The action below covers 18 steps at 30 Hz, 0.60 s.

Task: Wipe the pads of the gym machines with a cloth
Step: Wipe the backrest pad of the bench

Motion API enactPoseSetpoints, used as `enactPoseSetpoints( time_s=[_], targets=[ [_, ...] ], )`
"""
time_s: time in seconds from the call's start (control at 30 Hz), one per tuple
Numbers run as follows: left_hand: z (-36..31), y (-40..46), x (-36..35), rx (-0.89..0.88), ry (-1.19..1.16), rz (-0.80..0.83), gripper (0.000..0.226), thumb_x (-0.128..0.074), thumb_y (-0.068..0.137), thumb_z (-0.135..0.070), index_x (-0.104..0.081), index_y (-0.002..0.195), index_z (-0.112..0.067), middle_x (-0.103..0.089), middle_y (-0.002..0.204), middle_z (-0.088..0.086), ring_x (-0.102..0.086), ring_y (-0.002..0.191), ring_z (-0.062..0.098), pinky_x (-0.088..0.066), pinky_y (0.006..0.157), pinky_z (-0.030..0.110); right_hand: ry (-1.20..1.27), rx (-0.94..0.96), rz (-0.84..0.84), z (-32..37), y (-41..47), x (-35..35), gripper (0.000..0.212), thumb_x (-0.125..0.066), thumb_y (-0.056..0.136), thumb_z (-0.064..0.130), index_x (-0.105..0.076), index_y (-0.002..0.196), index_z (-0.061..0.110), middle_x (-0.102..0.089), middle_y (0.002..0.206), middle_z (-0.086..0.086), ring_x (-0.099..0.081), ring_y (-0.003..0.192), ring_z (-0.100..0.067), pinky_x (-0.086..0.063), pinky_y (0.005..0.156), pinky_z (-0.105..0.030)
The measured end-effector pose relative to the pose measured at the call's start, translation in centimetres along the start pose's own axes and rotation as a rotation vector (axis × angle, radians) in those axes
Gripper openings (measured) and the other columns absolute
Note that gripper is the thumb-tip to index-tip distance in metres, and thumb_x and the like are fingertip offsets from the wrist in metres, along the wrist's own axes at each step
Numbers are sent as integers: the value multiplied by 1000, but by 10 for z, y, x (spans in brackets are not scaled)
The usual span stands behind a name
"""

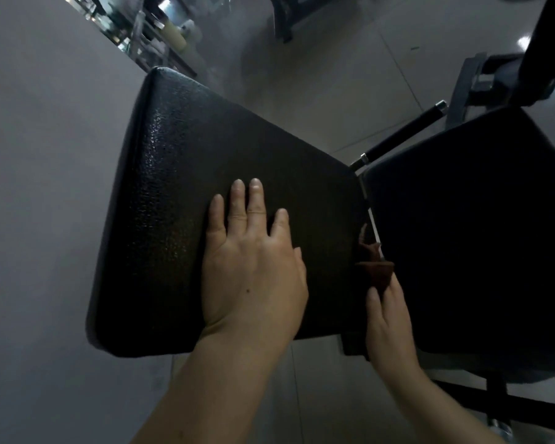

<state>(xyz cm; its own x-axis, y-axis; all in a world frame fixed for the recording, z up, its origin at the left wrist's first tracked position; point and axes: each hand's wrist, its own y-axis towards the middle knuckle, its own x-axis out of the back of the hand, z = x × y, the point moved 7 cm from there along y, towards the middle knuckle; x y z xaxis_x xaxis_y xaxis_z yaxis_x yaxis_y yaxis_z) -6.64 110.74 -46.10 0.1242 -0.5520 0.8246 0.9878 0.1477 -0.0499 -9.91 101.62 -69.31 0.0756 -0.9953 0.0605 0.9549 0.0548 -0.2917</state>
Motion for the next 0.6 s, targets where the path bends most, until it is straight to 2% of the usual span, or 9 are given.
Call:
enactPoseSetpoints(
  time_s=[0.1,0.2,0.27,0.4,0.5,0.6],
  targets=[
    [-2,0,-3,-8,-28,-21,59,-30,95,-48,-24,149,-25,4,159,14,8,146,31,13,112,47,3,-53,36,4,38,2,41,-35,102,32,-36,143,32,-40,142,9,-39,121,-3,-33,98,-29],
    [1,2,-5,15,-38,-23,56,-45,87,-47,-48,138,-23,-23,155,18,-15,145,34,-1,114,48,-49,-32,58,15,74,0,42,-34,103,28,-36,144,24,-35,148,3,-37,122,-5,-28,97,-25],
    [1,3,-5,22,-50,-18,54,-51,83,-46,-56,131,-22,-32,151,18,-25,142,34,-7,114,49,-76,-6,71,19,91,-4,43,-34,103,29,-36,145,21,-35,149,0,-38,128,-11,-27,99,-25],
    [1,2,-6,42,-75,-33,53,-58,80,-44,-61,126,-18,-37,148,20,-29,140,35,-12,114,50,-94,-14,88,16,131,-12,46,-33,100,41,-39,143,24,-38,147,1,-40,131,-17,-31,110,-38],
    [2,2,-9,50,-135,-78,46,-58,77,-34,-68,116,-13,-45,141,23,-38,134,38,-18,111,52,-70,-11,108,12,170,-18,58,-31,86,61,-44,135,33,-47,138,5,-46,125,-14,-36,107,-48],
    [1,4,-10,49,-155,-98,52,-53,72,-38,-69,114,-12,-47,139,24,-40,133,38,-20,109,52,-28,-3,121,16,211,-26,62,-33,86,58,-41,140,28,-42,144,0,-41,131,-18,-31,112,-48]
  ],
)
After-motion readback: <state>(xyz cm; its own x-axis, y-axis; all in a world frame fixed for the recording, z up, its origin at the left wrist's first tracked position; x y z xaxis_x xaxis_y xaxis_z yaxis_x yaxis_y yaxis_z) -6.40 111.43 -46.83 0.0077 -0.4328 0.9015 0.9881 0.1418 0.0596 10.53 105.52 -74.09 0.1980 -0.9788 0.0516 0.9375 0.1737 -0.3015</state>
